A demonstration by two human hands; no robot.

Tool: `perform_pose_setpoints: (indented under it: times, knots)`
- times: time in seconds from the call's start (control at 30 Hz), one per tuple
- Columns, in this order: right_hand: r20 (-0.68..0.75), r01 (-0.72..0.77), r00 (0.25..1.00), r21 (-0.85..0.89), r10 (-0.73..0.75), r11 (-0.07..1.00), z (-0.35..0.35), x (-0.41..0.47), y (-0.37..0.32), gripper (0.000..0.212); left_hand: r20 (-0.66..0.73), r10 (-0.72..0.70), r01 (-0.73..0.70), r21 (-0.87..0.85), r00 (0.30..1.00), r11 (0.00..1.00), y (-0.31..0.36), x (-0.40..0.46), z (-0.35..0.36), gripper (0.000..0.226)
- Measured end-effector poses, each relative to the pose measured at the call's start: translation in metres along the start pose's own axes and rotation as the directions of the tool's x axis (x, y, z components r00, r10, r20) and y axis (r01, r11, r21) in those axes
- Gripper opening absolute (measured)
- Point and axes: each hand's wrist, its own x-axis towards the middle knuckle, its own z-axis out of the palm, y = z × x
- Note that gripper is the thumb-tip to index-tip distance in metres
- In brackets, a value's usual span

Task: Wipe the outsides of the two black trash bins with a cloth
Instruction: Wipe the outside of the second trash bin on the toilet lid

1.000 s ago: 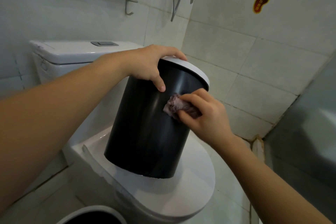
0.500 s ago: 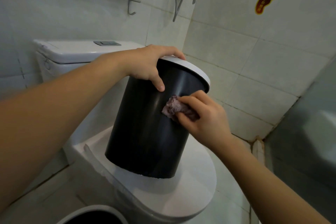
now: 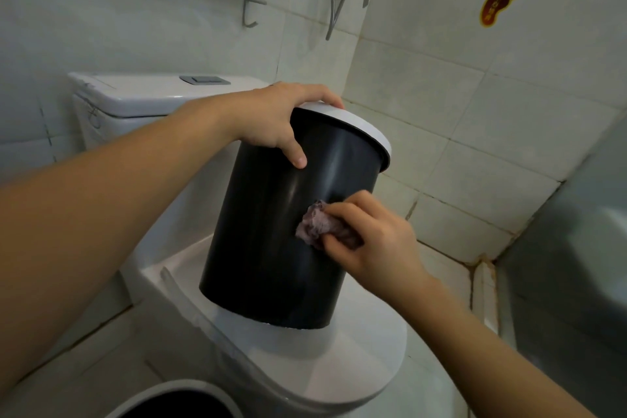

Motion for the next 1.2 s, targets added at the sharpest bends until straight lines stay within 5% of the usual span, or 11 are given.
perform_pose_setpoints:
  times: [0.17, 0.47, 0.7, 1.0, 1.2]
  knots:
    - [-0.129, -0.2, 0.971, 0.025, 0.201, 0.98, -0.003, 0.025, 0.005, 0.034, 0.006, -0.002, 0.002, 0.0, 1.0, 1.0, 0.001, 0.001, 0.0, 0.09]
    - [0.074, 0.061, 0.995, 0.082, -0.067, 0.995, 0.007, -0.036, -0.013, 0.026, 0.015, -0.005, 0.005, -0.015, 1.0, 1.0, 0.0, 0.001, -0.001, 0.087]
    - [-0.095, -0.155, 0.983, 0.037, 0.158, 0.987, 0.008, -0.01, -0.008, 0.032, 0.004, -0.018, 0.018, -0.016, 1.0, 1.0, 0.0, 0.001, 0.0, 0.088]
    - [0.16, 0.088, 0.982, 0.07, -0.098, 0.994, 0.016, -0.078, -0.038, 0.023, -0.014, -0.028, 0.027, -0.037, 1.0, 0.999, -0.003, -0.008, -0.002, 0.087]
    - [0.134, -0.023, 0.991, 0.176, -0.001, 0.984, 0.006, -0.09, -0.048, 0.023, -0.049, -0.048, 0.049, 0.016, 0.998, 0.999, 0.002, -0.022, -0.001, 0.088]
